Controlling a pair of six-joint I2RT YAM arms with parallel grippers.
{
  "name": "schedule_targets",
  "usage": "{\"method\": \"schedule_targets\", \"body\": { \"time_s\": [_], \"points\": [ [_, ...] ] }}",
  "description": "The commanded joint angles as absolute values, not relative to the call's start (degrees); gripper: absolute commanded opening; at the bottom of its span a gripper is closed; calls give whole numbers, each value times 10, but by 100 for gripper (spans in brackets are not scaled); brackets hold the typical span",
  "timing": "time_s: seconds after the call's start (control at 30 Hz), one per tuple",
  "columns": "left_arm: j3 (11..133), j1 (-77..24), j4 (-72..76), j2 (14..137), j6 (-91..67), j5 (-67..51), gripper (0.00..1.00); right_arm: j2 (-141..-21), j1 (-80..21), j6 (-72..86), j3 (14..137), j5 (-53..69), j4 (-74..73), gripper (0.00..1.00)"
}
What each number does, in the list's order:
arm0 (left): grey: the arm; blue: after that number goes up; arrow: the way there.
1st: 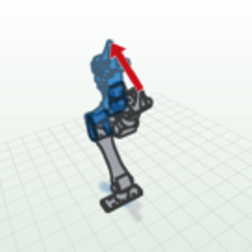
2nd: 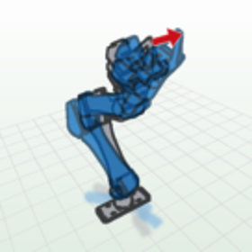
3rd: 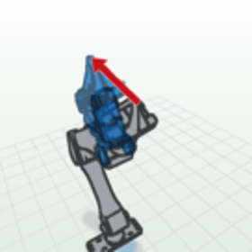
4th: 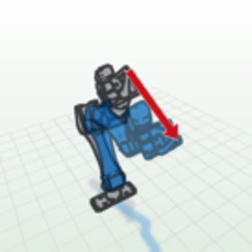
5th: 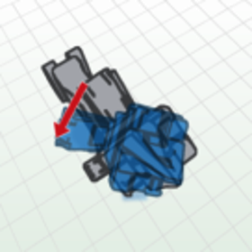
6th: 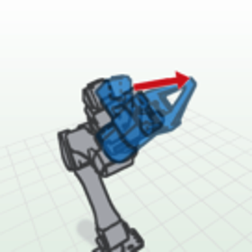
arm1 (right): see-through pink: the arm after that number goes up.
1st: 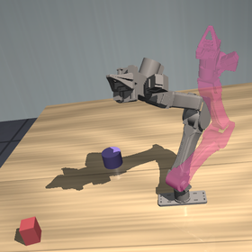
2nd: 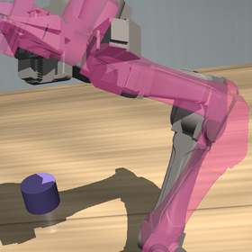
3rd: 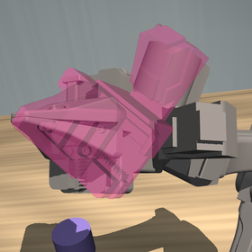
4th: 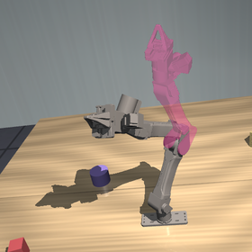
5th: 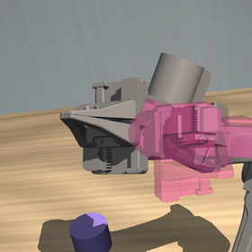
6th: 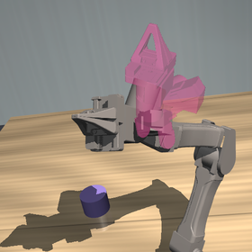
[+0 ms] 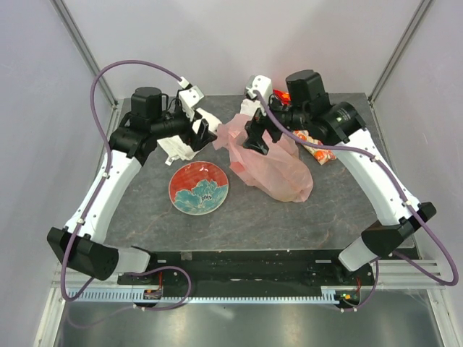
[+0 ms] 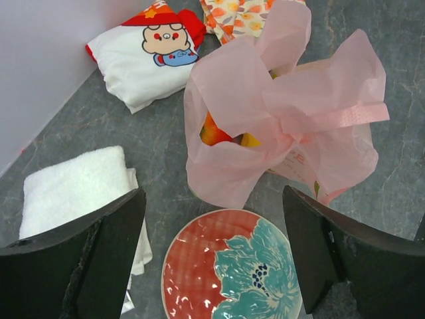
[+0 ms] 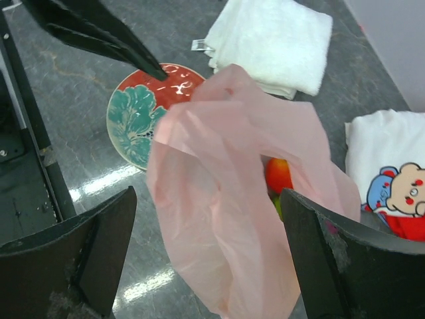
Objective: Take the fake fruits out of the plastic bag
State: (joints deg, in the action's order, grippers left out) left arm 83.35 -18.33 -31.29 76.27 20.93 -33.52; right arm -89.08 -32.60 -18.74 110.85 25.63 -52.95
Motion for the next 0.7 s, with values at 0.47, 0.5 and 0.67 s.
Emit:
{"method": "schedule_targets", "body": {
  "time_s": [0.47, 0.5, 0.67],
  "points": [
    [934, -221, -337, 923, 268, -393, 55, -918, -353, -181, 1047, 104, -424, 48],
    [945, -221, -338, 936, 267, -392, 38, -934, -351, -185, 1050, 91, -416, 38],
    [1031, -209, -309, 1015, 185, -354, 2, -1032, -291, -165, 1178, 90, -402, 4]
  ]
}}
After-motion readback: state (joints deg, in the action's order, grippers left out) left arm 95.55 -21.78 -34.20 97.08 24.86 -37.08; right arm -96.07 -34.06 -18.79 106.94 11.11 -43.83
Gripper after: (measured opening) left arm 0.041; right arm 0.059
